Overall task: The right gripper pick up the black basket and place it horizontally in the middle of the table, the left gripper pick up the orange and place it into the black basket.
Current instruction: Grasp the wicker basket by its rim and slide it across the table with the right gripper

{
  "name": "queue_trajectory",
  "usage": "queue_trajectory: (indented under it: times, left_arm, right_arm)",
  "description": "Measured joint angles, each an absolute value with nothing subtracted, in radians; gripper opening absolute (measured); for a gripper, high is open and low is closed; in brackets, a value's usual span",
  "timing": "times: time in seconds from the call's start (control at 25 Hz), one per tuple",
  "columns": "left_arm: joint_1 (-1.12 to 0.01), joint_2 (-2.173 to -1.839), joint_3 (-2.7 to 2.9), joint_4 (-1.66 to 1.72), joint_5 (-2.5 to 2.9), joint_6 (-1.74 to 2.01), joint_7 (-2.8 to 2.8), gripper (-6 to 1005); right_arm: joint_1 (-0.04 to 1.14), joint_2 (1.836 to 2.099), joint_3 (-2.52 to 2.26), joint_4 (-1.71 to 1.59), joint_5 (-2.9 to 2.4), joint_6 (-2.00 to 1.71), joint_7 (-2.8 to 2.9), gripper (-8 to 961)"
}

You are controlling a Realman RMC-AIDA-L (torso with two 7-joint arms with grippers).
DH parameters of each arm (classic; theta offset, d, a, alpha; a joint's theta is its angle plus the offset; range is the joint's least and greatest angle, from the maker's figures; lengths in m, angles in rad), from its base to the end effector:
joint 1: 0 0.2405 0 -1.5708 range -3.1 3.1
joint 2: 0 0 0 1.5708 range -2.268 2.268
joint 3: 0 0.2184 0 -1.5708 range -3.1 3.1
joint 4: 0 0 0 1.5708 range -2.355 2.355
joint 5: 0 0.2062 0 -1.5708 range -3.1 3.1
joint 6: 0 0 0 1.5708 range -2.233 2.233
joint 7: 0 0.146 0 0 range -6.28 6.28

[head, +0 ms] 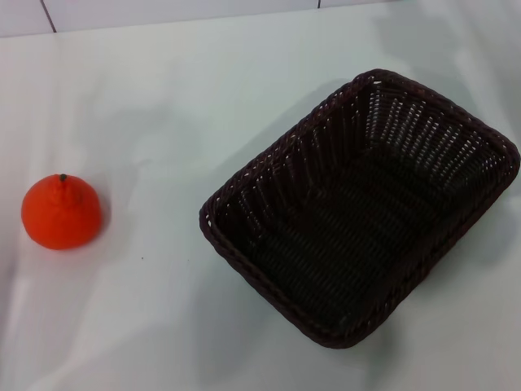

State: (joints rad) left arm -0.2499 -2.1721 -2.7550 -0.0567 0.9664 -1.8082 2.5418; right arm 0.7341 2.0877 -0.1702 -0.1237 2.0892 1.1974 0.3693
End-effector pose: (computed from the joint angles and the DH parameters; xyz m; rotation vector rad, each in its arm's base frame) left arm -0.2945 0.2219 0.0551 -1.2658 -0.4928 -1.2593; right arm 0.2410 0.3968 0.0767 -0.4843 -1.5559 -1.6127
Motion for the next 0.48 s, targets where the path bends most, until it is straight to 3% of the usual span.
queue_trajectory:
  times: [0.48]
  left_arm:
    - [-0.255,-2.172,-2.755,-0.052,0.966,-1.805,2.542,931]
  right_arm:
    - [0.742,2.082,-0.219,-0.130,2.061,1.135,0.448,791]
